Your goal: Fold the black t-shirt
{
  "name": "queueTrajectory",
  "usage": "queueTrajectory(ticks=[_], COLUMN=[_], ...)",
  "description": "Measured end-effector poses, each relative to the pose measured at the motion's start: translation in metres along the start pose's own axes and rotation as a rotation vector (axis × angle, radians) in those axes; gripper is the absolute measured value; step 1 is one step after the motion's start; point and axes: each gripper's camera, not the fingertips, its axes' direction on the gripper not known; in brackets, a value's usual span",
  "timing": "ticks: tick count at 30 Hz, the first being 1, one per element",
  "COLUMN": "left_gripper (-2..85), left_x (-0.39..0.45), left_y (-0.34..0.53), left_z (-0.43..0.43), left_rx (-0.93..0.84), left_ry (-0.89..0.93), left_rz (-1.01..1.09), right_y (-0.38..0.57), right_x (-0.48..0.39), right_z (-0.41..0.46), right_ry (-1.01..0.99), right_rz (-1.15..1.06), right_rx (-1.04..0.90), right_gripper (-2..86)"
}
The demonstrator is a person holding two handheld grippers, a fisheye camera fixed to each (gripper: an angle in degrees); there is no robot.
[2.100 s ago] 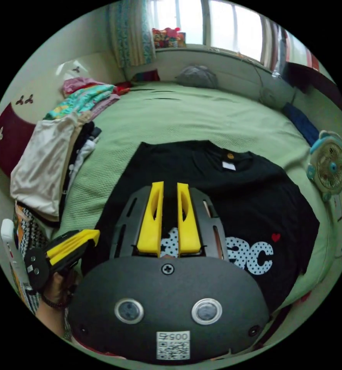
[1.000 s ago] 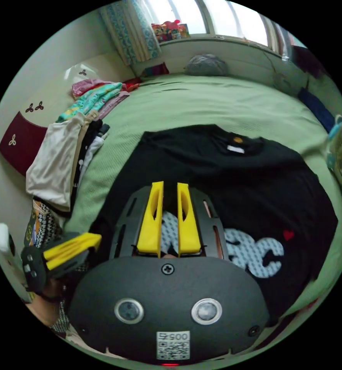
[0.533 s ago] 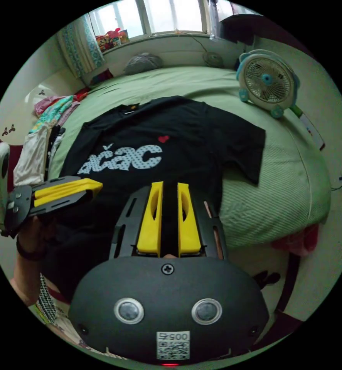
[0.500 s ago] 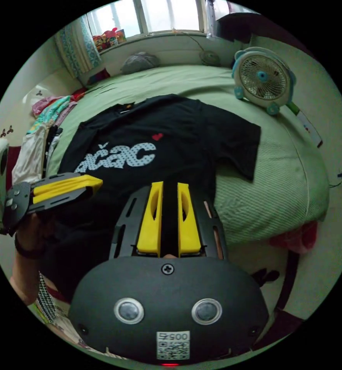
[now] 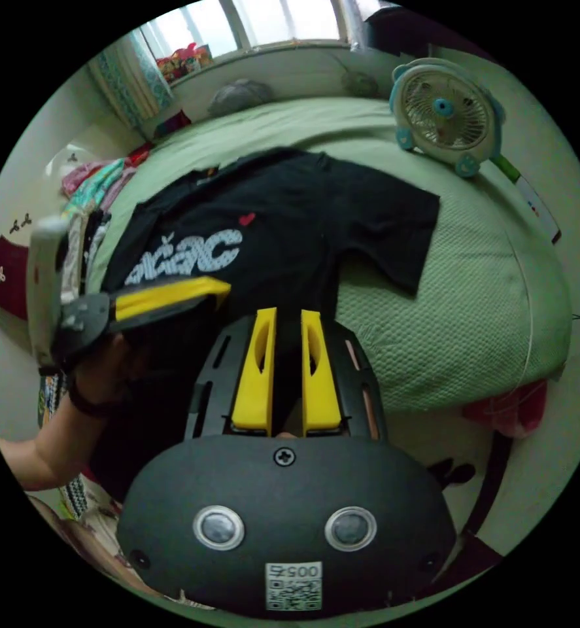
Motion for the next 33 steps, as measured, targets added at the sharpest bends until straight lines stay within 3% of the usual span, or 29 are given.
queueTrajectory(ticks=[4,11,19,23,33], left_gripper=[-0.7,-0.6,-0.6,-0.6,-0.6], left_x=[0.01,0.016,0.004,-0.001,-0.022], left_y=[-0.001,-0.004,-0.012,-0.016,-0.015], left_z=[0.008,0.023,0.032,0.033,0.02], left_rx=[0.005,-0.014,-0.03,-0.032,-0.027], left_ry=[-0.031,-0.116,-0.014,0.006,0.05], left_rz=[0.04,0.072,0.016,0.004,-0.032], right_y=[-0.027,-0.088,-0.1,-0.095,-0.087], right_x=[0.054,0.13,0.147,0.138,0.049], right_z=[-0.039,-0.021,-0.012,-0.026,-0.107], right_ry=[0.094,0.196,0.251,0.253,0.28], right_rz=[0.126,0.361,0.443,0.397,0.087], right_rx=[0.174,0.084,0.042,0.059,0.151], right_gripper=[4.7,5.9,4.7,-0.7,-1.6])
